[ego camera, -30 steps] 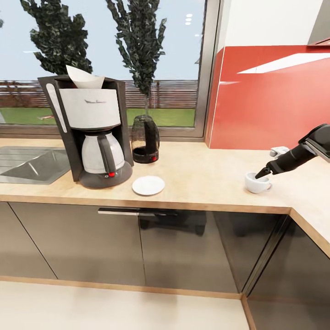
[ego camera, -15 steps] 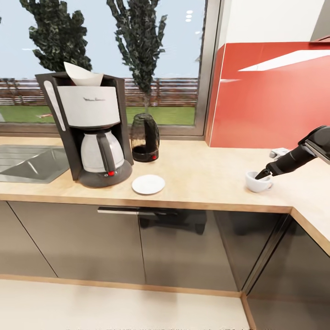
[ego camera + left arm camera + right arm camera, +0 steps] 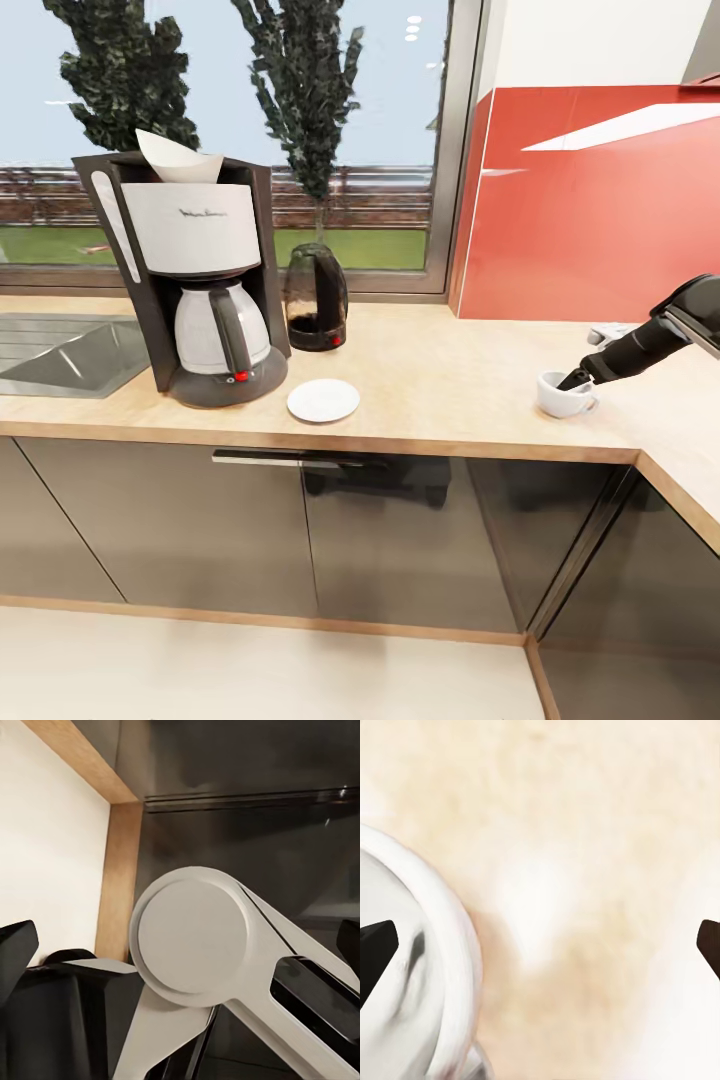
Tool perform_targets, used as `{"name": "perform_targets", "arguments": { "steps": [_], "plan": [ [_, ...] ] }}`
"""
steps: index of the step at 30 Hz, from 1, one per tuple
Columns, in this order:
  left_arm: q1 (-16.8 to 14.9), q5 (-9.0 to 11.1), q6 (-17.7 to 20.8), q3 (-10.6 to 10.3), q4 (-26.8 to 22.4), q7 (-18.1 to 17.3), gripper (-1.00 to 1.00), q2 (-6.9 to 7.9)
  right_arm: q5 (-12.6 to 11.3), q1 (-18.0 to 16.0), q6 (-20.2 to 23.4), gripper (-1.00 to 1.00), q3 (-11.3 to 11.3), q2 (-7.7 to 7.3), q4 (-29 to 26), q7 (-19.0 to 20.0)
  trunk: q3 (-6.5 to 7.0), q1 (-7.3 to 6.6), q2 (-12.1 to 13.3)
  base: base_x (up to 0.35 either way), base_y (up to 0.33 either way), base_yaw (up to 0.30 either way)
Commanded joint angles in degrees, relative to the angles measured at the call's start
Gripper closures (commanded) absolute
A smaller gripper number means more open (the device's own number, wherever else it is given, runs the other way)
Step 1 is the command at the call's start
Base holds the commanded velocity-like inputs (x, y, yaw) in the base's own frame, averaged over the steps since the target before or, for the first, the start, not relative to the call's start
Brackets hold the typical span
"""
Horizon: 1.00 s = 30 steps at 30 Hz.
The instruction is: Set up a coffee station on the kitchen countertop: keep the coffee maker on the countertop, move the bottle of coffee from the kitchen shelf to the counter next to the coffee maker, place a paper coffee filter on top of the coffee maker, put the saucer next to the coffee maker with the coffee cup on the saucer, and place the electric kettle next to the coffee maker.
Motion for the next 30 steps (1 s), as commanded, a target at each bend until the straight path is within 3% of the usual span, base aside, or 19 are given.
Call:
{"name": "perform_targets", "arguments": {
  "steps": [1, 20, 30],
  "plan": [
    [0.0, 0.1, 0.6, -0.2, 0.0, -0.2, -1.00, 0.01, -0.1, -0.1, 0.2, 1.00, 0.3, -0.08, -0.1, 0.1, -0.06, -0.01, 0.0, 0.000, 0.000, 0.000],
    [0.0, 0.1, 0.6, -0.2, 0.0, -0.2, -1.00, 0.01, -0.1, -0.1, 0.2, 1.00, 0.3, -0.10, -0.1, 0.2, -0.04, -0.01, 0.0, 0.000, 0.000, 0.000],
    [0.0, 0.1, 0.6, -0.2, 0.0, -0.2, -1.00, 0.01, -0.1, -0.1, 0.2, 1.00, 0.3, -0.10, -0.1, 0.2, 0.64, -0.01, 0.0, 0.000, 0.000, 0.000]
  ]
}}
